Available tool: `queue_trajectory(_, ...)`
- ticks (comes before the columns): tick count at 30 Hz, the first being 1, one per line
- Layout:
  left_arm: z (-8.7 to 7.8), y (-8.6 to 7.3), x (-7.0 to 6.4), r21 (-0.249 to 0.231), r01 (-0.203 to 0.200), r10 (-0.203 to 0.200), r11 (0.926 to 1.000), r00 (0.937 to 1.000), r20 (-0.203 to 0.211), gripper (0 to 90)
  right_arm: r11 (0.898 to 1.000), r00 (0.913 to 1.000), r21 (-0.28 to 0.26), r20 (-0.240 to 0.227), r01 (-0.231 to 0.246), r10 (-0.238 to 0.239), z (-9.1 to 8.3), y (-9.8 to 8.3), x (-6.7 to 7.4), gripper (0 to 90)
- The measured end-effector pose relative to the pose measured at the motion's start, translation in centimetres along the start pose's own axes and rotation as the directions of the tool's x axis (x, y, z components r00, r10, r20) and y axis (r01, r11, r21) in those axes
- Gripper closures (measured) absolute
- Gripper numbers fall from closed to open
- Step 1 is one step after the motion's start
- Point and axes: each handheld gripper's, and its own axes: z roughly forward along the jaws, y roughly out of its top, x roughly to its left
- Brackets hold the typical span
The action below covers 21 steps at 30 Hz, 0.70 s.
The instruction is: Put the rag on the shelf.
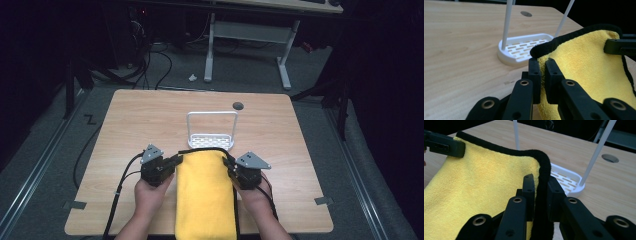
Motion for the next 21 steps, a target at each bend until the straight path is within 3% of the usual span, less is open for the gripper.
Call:
queue_trajectory(8, -1.4, 2.7, -0.8, -0.087, 0.002, -0.002, 0.9962, 0.9999, 0.01, 84.8, 0.998, 0.9994, -0.061, 0.024, 0.026, -0.025, -1.4, 2.8, -0.1, 80.4)
queue_trajectory(21, -3.1, 7.3, -2.3, -0.188, -0.053, 0.055, 0.9806, 0.9985, 0.004, 85.1, 0.988, 0.9985, -0.149, 0.047, 0.036, -0.03, -3.4, 6.4, -0.6, 80.5)
